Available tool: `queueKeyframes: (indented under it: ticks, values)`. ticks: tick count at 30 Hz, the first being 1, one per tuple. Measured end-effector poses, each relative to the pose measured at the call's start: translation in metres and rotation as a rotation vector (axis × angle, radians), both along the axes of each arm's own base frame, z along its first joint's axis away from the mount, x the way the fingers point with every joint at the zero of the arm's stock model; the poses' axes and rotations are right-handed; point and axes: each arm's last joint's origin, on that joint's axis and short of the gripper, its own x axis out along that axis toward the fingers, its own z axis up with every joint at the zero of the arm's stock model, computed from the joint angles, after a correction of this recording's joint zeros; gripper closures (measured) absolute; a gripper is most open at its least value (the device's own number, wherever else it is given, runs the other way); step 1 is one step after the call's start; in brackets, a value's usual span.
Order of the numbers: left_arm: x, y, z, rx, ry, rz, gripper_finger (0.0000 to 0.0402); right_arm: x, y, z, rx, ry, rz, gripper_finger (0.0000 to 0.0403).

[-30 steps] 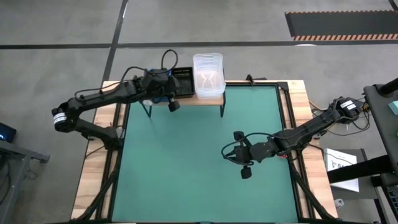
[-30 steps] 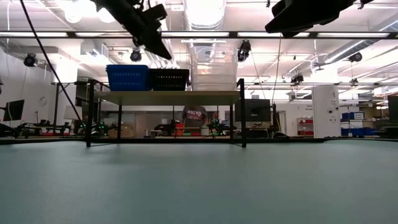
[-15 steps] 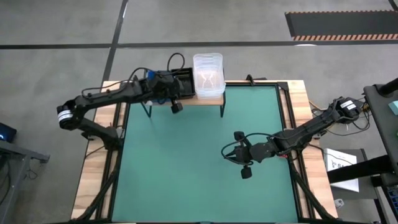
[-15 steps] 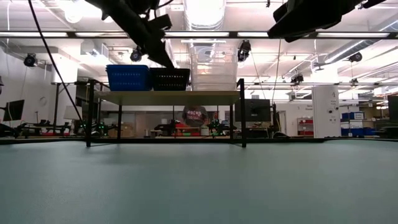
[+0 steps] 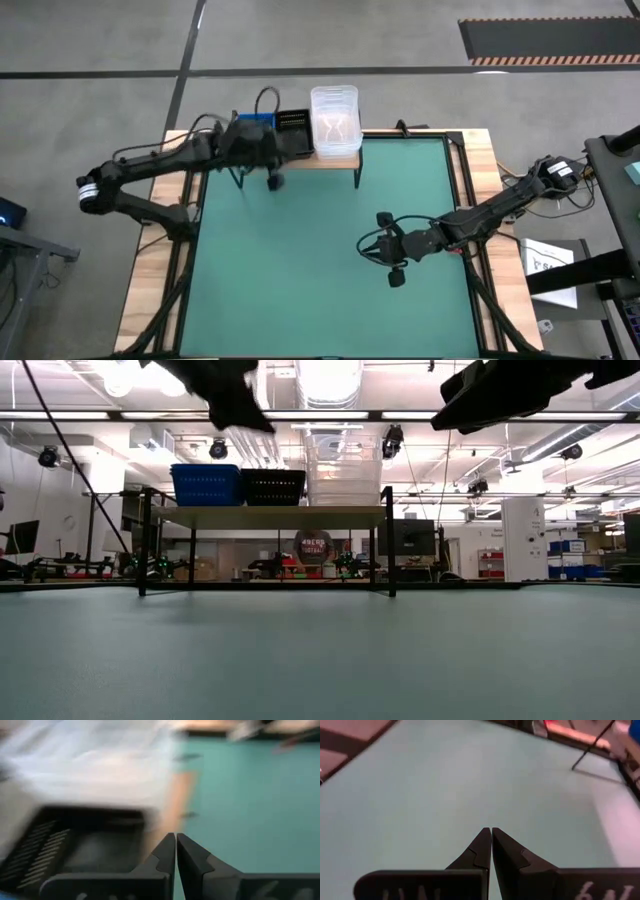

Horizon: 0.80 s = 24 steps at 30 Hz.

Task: Stack baskets on shelf by color
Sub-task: Return to Home Position

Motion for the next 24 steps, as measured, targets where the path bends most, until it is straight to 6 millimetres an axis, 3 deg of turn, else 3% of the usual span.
queueKeyframes:
  ticks: [4,7,10,12,14,17,24]
  values:
    - [-0.003,-0.056,-0.006,-0.071,-0.156,-0.234,0.0402,-0.001,0.001,-0.008,0.004,-0.131,0.072,0.0394]
    - [-0.011,-0.125,-0.028,-0.074,-0.300,-0.524,0.0402,-0.004,-0.003,-0.014,0.009,-0.273,0.127,0.0394]
    - [-0.044,-0.195,-0.064,0.041,-0.422,-0.813,0.0402,-0.008,-0.016,-0.019,-0.050,-0.351,0.111,0.0394]
    - [-0.074,-0.221,-0.084,0.185,-0.476,-0.822,0.0402,-0.012,-0.030,-0.018,-0.091,-0.364,0.074,0.0394]
    - [-0.100,-0.229,-0.089,0.241,-0.573,-0.717,0.0402,-0.016,-0.045,-0.012,-0.108,-0.397,0.021,0.0394]
    - [-0.131,-0.223,-0.096,0.223,-0.634,-0.633,0.0402,-0.028,-0.062,-0.010,-0.132,-0.431,-0.003,0.0394]
    - [-0.159,-0.183,-0.119,0.182,-0.721,-0.561,0.0402,-0.062,-0.072,-0.025,-0.059,-0.501,-0.005,0.0394]
